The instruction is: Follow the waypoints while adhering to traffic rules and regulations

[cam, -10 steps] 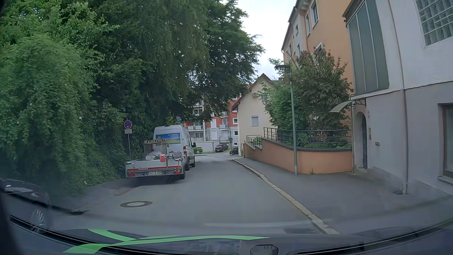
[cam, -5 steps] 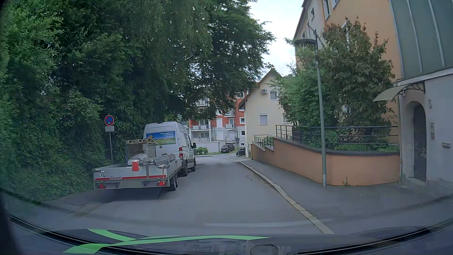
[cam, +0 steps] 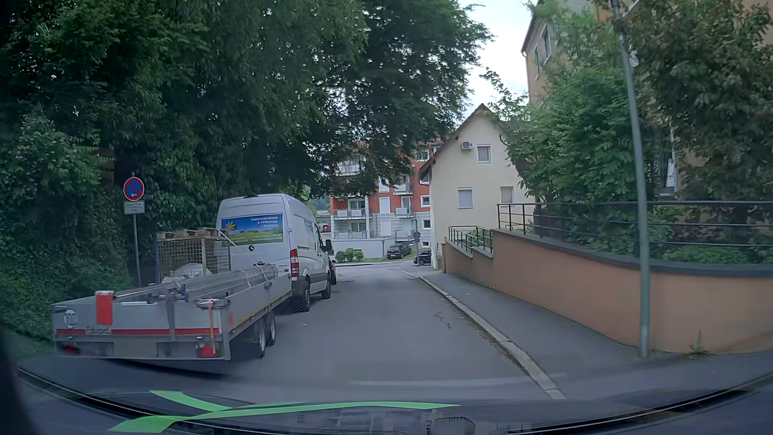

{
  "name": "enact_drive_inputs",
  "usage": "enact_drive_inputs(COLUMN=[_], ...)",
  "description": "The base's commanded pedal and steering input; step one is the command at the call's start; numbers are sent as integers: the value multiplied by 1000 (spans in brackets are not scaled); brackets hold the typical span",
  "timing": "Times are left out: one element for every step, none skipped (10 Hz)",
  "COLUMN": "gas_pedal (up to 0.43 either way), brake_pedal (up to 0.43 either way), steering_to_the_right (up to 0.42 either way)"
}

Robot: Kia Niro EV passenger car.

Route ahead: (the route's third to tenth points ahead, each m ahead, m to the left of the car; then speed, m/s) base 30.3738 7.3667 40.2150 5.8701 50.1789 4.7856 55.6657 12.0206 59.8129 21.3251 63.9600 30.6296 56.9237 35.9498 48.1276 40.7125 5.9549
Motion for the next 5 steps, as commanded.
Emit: enact_drive_inputs(gas_pedal=[0, 0, 0, 0, 0], brake_pedal=[104, 116, 116, 116, 122], steering_to_the_right=[-29, -29, -26, -26, -30])
